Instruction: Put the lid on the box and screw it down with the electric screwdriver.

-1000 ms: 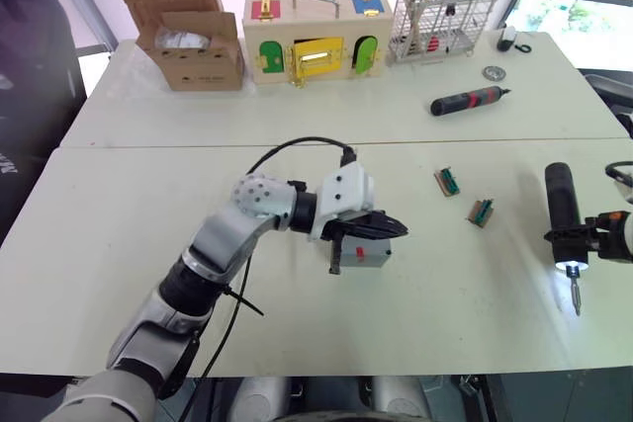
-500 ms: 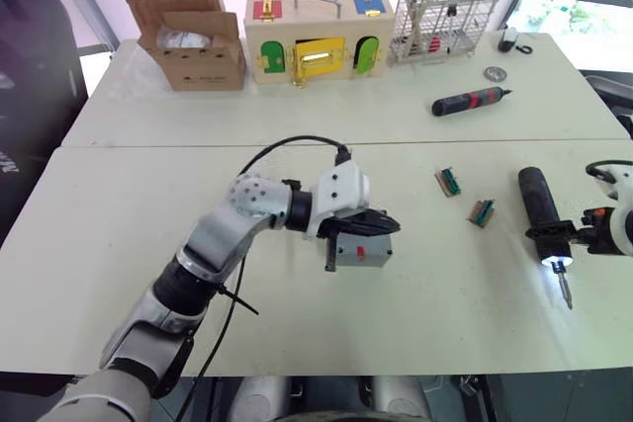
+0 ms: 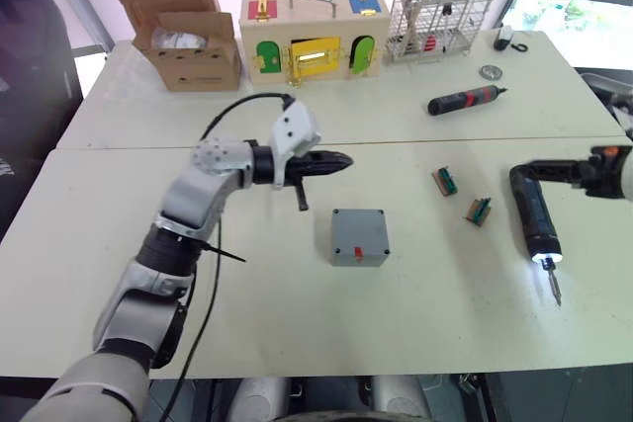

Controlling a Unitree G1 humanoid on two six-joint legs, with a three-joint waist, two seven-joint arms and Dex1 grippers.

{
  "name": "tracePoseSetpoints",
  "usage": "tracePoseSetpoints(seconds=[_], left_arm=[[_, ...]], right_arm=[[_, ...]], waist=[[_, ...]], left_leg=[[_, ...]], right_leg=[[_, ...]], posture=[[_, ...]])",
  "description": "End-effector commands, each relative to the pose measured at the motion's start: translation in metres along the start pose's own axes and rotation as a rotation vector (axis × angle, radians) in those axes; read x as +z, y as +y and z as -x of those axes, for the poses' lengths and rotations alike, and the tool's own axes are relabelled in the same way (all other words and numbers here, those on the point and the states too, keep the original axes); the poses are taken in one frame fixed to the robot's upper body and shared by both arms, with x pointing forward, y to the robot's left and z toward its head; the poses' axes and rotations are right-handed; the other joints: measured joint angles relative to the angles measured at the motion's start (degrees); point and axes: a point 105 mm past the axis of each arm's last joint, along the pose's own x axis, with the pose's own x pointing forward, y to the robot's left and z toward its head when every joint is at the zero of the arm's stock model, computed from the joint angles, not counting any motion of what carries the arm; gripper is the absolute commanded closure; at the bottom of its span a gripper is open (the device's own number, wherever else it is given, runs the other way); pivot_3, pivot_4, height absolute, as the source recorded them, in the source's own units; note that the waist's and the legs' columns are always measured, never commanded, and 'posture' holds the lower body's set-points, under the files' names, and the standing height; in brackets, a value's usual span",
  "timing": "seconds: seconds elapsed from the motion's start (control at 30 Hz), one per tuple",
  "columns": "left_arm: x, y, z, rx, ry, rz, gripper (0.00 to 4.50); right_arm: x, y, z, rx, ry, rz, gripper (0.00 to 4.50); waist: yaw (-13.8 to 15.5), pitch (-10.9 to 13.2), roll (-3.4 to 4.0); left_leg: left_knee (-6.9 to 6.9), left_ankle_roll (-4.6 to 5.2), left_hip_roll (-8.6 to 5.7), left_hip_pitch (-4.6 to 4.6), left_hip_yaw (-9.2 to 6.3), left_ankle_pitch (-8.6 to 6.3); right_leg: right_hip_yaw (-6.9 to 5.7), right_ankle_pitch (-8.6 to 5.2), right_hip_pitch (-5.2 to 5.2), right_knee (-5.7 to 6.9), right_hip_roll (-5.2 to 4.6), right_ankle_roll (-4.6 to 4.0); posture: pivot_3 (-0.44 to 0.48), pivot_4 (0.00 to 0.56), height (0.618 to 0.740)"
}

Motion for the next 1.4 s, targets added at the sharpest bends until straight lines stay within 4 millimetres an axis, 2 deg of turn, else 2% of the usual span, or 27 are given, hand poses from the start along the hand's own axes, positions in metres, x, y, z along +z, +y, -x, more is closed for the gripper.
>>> tracePoseSetpoints(seconds=[0.03, 0.1, 0.17, 0.23, 0.33, 0.43, 0.63, 0.77, 0.83, 0.97, 1.07, 1.27, 1.37, 1.4], left_arm=[[-0.009, 0.001, 0.017, 0.000, 0.058, -0.005, 4.50], [-0.020, -0.004, 0.023, -0.023, 0.107, 0.010, 4.50], [-0.044, -0.015, 0.031, -0.052, 0.211, 0.005, 4.50], [-0.057, -0.023, 0.034, -0.076, 0.268, -0.008, 4.50], [-0.059, -0.031, 0.031, -0.101, 0.260, 0.025, 4.50], [-0.059, -0.041, 0.025, -0.143, 0.255, 0.038, 4.50], [-0.061, -0.059, 0.007, -0.231, 0.258, -0.002, 4.50], [-0.063, -0.063, 0.002, -0.260, 0.253, -0.003, 4.50], [-0.065, -0.062, -0.006, -0.260, 0.250, -0.023, 4.50], [-0.070, -0.057, -0.015, -0.259, 0.291, -0.145, 4.50], [-0.069, -0.060, -0.019, -0.285, 0.273, -0.173, 4.50], [-0.063, -0.053, -0.034, -0.270, 0.229, -0.178, 4.50], [-0.063, -0.045, -0.037, -0.233, 0.214, -0.158, 4.50], [-0.064, -0.042, -0.036, -0.221, 0.221, -0.161, 4.50]], right_arm=[[0.004, 0.063, 0.014, 0.262, -0.092, 0.163, 0.02], [-0.009, 0.079, 0.010, 0.305, -0.102, 0.225, 0.02], [-0.048, 0.108, -0.004, 0.389, -0.044, 0.316, 0.02], [-0.072, 0.126, -0.009, 0.451, -0.024, 0.349, 0.02], [-0.096, 0.137, -0.017, 0.481, -0.002, 0.335, 0.02], [-0.110, 0.141, -0.028, 0.479, 0.012, 0.324, 0.02], [-0.121, 0.153, -0.045, 0.506, 0.016, 0.316, 0.02], [-0.124, 0.154, -0.050, 0.501, 0.022, 0.326, 0.02], [-0.128, 0.159, -0.053, 0.526, 0.035, 0.325, 0.02], [-0.138, 0.173, -0.048, 0.608, 0.073, 0.328, 0.02], [-0.146, 0.175, -0.046, 0.621, 0.108, 0.344, 0.02], [-0.143, 0.188, -0.039, 0.680, 0.080, 0.312, 0.02], [-0.144, 0.186, -0.036, 0.664, 0.087, 0.314, 0.02], [-0.145, 0.180, -0.034, 0.637, 0.099, 0.328, 0.02]], waist=[[0.1, 0.0, -0.07], [0.3, 0.0, -0.14], [0.6, -0.1, -0.25], [1.0, -0.1, -0.32], [1.7, 0.0, -0.34], [1.6, -0.1, -0.61], [1.4, -0.1, -0.63], [1.5, -0.1, -0.65], [1.6, -0.1, -0.65], [1.5, -0.1, -0.67], [1.5, -0.1, -0.67], [1.7, -0.1, -0.70], [1.6, -0.1, -0.72], [1.6, -0.1, -0.72]], left_leg=[[-0.02, -0.01, 0.00, 0.00, -0.03, 0.00], [-0.04, -0.04, 0.00, 0.00, -0.14, 0.02], [0.00, -0.04, -0.02, 0.00, -0.14, 0.02], [0.00, -0.05, -0.02, 0.05, -0.15, 0.01], [0.10, -0.04, -0.10, 0.04, -0.08, 0.01], [0.18, -0.04, -0.09, 0.10, -0.13, 0.01], [0.13, -0.04, -0.07, 0.16, -0.10, 0.01], [0.13, -0.04, -0.06, 0.16, -0.10, 0.02], [0.14, -0.04, -0.06, 0.16, -0.10, 0.02], [0.15, -0.02, -0.07, 0.15, -0.09, 0.02], [0.13, -0.02, -0.06, 0.15, -0.09, 0.02], [0.16, 0.01, -0.06, 0.15, -0.10, 0.00], [0.17, 0.06, -0.07, 0.15, -0.09, -0.03], [0.17, 0.06, -0.07, 0.15, -0.09, -0.03]], right_leg=[[0.00, 0.00, 0.00, 0.03, 0.00, 0.00], [-0.06, 0.00, 0.03, 0.03, 0.00, 0.00], [-0.06, 0.00, 0.08, 0.02, -0.02, 0.00], [-0.05, 0.00, 0.13, 0.01, -0.03, 0.00], [0.07, 0.01, 0.07, 0.16, -0.06, -0.01], [0.08, 0.06, 0.13, 0.20, -0.07, -0.11], [0.12, 0.06, 0.04, 0.37, -0.03, -0.11], [0.12, 0.05, 0.04, 0.37, -0.01, -0.11], [0.12, 0.06, 0.04, 0.37, -0.01, -0.11], [0.11, 0.06, 0.05, 0.37, -0.01, -0.11], [0.11, 0.05, 0.04, 0.37, 0.00, -0.11], [0.11, 0.06, 0.06, 0.36, -0.03, -0.11], [0.11, 0.06, 0.06, 0.35, -0.02, -0.11], [0.11, 0.06, 0.06, 0.35, -0.02, -0.11]], posture=[[0.000, 0.150, 0.694], [0.000, 0.150, 0.694], [0.000, 0.150, 0.694], [0.000, 0.150, 0.694], [0.000, 0.150, 0.694], [0.000, 0.150, 0.694], [0.000, 0.150, 0.694], [0.000, 0.150, 0.694], [0.000, 0.150, 0.694], [0.000, 0.150, 0.694], [0.000, 0.150, 0.694], [0.000, 0.150, 0.694], [0.000, 0.150, 0.694], [0.000, 0.150, 0.694]])
